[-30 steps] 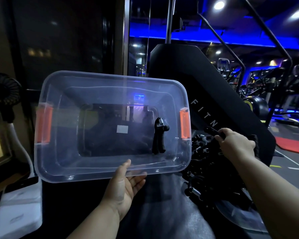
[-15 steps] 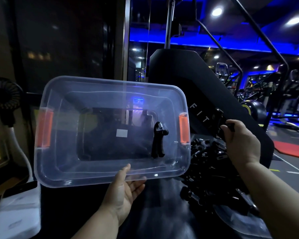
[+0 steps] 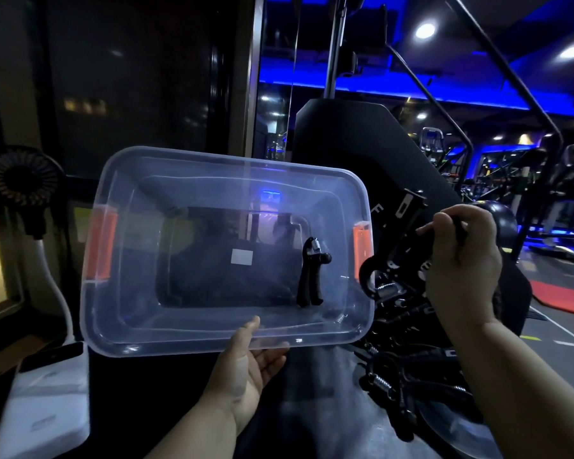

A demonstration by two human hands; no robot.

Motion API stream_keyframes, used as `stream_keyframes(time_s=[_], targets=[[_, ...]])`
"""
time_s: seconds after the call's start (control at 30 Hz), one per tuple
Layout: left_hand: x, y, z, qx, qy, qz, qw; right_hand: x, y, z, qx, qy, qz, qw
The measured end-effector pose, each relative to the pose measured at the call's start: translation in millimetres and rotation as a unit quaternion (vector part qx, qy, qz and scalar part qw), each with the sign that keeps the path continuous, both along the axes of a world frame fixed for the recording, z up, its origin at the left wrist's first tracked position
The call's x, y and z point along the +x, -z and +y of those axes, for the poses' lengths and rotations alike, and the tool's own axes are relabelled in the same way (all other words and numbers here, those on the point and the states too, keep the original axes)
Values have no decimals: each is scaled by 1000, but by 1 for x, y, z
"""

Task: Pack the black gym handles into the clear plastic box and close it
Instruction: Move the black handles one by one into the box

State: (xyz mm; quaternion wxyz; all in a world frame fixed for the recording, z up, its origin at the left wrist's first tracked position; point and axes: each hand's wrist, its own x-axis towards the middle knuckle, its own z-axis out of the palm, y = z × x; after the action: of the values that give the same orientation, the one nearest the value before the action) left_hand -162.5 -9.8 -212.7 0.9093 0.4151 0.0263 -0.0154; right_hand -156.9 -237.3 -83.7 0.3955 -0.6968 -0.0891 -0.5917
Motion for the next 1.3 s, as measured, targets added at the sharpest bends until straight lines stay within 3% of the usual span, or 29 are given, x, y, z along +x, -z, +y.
stream_keyframes(time_s=[0.27,0.5,0.7,0.9,1.3], targets=[[-3,-3,3,10,5,3,1000,20,22,46,-85,-55,120,988],[-6,-5,1,8,4,7,1000,47,30,72,-139,-6,195,971],[-6,-4,1,5,1,-5,1000,58,26,86,-201,10,278,939],[-5,-1,2,5,6,-8,1000,66,22,93,-249,0,399,882],[-6,0,4,3,35,-20,999,104,34,106,-254,2,440,861]])
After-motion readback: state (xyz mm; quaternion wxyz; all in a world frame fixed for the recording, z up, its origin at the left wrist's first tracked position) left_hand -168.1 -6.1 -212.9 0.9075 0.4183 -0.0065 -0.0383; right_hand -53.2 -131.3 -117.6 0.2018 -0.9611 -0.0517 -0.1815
